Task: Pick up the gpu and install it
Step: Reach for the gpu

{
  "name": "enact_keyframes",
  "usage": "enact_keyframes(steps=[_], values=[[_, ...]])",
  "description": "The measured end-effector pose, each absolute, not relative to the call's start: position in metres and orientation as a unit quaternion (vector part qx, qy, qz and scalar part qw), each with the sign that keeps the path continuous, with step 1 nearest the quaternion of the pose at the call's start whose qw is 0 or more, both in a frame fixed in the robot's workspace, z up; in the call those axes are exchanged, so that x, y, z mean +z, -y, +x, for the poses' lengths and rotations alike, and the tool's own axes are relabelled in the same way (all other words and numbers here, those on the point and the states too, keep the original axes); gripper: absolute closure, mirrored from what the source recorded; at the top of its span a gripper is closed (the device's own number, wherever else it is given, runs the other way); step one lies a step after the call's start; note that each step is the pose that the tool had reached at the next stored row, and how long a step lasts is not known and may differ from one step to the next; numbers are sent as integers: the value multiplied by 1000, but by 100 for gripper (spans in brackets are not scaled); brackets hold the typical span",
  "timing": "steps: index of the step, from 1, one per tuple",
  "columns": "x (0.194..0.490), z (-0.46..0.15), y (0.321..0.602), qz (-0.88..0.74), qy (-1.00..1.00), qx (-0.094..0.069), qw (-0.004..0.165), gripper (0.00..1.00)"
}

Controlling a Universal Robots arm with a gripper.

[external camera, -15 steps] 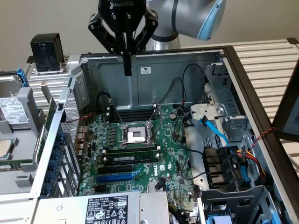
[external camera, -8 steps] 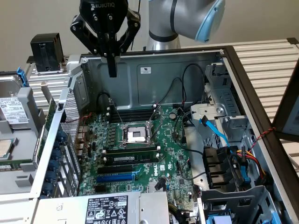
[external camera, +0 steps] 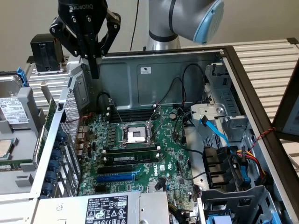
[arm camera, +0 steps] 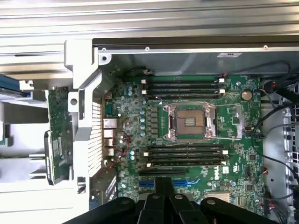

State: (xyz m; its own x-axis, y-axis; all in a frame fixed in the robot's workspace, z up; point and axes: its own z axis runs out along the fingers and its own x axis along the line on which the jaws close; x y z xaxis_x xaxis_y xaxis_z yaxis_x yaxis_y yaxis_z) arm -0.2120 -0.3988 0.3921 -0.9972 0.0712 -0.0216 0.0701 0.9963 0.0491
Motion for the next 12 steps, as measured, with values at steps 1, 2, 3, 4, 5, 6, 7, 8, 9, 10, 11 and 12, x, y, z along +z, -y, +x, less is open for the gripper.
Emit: enact_keyframes(steps=[1,2,3,4,5,6,7,8,9,10,11,12], values=[[392,-217,399,35,-999,24,12,89],[392,-221,399,35,-999,24,12,89],[392,-226,399,35,-999,24,12,89],[392,-230,399,35,-999,25,12,89],[392,-235,399,35,-999,25,12,89],[392,-239,399,35,-999,25,12,89],[392,-244,399,35,-999,25,12,89],[392,-249,399,35,-999,25,12,89],[392,-253,399,35,-999,25,12,89],[392,-258,399,35,-999,26,12,89],[392,-262,399,35,-999,26,12,89],[392,-267,399,35,-999,26,12,89]])
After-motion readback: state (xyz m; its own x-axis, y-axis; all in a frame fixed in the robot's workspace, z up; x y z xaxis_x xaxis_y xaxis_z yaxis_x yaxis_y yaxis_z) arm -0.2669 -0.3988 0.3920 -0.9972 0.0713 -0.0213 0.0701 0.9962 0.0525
